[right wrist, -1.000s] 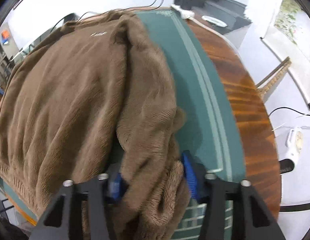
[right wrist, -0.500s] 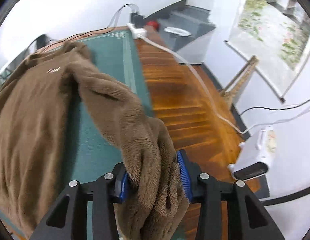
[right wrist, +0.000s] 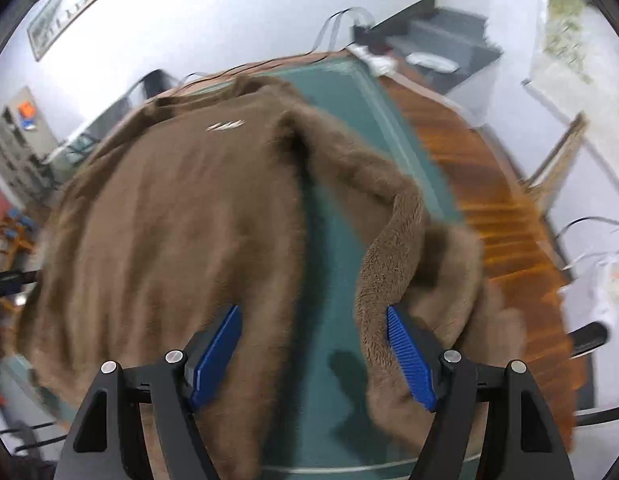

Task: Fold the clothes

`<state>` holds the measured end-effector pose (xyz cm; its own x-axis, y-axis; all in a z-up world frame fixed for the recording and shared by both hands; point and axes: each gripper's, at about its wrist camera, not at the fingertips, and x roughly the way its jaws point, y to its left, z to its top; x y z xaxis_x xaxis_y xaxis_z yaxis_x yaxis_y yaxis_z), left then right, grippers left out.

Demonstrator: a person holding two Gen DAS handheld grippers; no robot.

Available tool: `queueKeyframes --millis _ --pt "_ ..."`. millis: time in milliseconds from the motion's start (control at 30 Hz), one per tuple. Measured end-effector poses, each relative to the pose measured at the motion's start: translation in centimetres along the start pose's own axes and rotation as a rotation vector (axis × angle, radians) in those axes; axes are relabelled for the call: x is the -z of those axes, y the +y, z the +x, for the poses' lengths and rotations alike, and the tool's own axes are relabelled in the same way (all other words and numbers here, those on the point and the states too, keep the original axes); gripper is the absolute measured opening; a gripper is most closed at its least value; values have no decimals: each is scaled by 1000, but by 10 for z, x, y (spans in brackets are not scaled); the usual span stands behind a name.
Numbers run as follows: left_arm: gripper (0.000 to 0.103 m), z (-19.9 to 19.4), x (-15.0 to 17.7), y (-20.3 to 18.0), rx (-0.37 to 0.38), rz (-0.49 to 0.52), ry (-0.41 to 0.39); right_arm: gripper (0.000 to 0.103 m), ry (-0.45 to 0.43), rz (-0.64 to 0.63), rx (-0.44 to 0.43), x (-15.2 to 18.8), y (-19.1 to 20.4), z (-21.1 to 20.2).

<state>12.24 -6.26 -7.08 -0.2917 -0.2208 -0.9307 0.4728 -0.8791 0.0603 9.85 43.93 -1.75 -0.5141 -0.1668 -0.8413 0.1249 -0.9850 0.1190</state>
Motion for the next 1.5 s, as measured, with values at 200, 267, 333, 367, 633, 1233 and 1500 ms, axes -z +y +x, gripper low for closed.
queueKeyframes --millis 200,267,333,367,633,1233,1500 --pt "88 0 -1 1 -11 10 -8 76 89 -27 -75 19 18 10" --pt "88 -2 0 2 -12 9 -10 76 118 -41 -78 27 22 13" --pt "88 -4 2 4 -12 12 -7 76 146 -55 -81 35 26 16" --pt "88 -6 5 4 -10 21 -4 76 146 -64 -50 38 23 14" --pt "88 -33 47 11 11 142 -15 76 102 -192 -122 69 26 -31" --pt "88 -55 124 1 61 314 0 76 -12 -391 169 85 65 -5" --pt "88 -42 123 -8 75 241 -3 76 -74 -309 287 73 43 -2"
